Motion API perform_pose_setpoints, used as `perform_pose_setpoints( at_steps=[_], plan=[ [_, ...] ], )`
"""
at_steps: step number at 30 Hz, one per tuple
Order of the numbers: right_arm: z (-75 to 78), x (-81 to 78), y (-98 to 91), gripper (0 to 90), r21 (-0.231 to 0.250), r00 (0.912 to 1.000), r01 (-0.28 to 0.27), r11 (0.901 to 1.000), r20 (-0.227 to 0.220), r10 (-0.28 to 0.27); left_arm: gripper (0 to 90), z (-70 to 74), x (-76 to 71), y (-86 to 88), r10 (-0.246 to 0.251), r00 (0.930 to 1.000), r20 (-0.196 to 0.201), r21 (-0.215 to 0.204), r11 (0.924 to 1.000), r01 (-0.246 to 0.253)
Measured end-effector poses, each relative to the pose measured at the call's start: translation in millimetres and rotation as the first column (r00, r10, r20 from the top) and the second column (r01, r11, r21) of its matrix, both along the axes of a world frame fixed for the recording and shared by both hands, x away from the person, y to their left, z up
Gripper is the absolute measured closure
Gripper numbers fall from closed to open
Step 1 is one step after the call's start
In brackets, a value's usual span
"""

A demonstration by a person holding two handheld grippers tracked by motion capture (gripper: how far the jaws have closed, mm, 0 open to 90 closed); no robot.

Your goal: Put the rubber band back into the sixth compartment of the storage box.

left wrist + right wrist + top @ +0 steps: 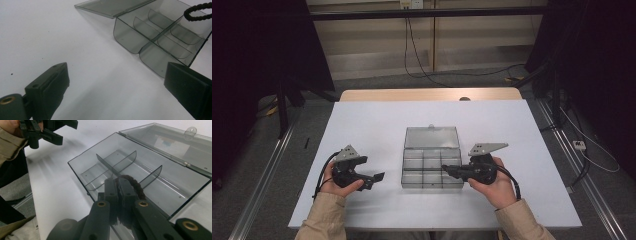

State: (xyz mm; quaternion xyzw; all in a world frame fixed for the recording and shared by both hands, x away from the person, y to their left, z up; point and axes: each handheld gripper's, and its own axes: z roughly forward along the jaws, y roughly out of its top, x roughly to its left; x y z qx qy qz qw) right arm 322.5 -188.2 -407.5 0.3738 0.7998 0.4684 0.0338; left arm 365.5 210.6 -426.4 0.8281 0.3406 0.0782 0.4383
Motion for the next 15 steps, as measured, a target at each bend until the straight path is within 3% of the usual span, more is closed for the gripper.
perform_pose_setpoints(
  at_steps=[15],
  plan=[
    [-5.8,1.5,-0.9,87.5,-0.025,1.0,0.006,0.9997,0.0,-0.006,6.0,0.0,0.0,0.2,0.003,1.0,0.001,-0.007,1.0,-0.003]
  ],
)
